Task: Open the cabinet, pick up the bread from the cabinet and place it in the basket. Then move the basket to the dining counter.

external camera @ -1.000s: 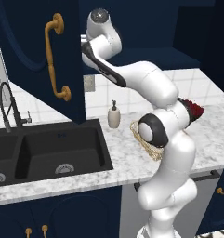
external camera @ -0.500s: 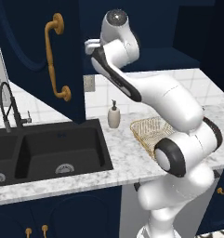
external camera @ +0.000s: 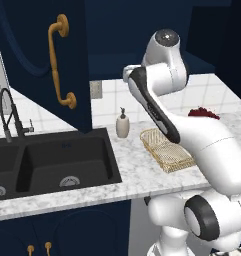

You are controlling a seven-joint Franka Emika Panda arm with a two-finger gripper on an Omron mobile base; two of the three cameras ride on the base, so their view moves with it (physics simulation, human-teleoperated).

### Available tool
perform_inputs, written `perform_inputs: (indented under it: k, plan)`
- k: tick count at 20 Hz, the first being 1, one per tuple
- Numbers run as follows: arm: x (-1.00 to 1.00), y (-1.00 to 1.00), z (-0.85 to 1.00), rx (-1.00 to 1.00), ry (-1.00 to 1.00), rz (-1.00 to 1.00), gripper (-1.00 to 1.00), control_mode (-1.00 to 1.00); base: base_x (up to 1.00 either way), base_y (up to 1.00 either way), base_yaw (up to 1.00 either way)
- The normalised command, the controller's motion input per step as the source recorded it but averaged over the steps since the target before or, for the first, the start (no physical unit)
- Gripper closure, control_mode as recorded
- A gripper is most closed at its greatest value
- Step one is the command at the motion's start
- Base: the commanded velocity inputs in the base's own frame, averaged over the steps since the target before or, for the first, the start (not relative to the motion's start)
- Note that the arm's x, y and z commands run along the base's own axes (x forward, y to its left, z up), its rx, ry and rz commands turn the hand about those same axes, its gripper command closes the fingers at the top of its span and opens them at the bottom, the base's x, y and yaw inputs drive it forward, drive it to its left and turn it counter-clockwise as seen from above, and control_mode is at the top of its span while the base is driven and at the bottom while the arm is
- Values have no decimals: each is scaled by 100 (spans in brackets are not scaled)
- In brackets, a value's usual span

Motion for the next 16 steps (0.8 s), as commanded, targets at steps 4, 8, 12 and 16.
perform_inputs:
  k: [4, 8, 12, 16]
  plan:
    - [-91, -81, -97, 0, 39, -3, 100, -100, 0, 0, 0]
    - [-14, -48, -100, -4, 27, 0, 100, -100, 0, 0, 0]
    - [2, -48, -100, -3, 9, 5, 100, -100, 0, 0, 0]
    - [36, -54, -87, 0, 8, 11, 100, -100, 0, 0, 0]
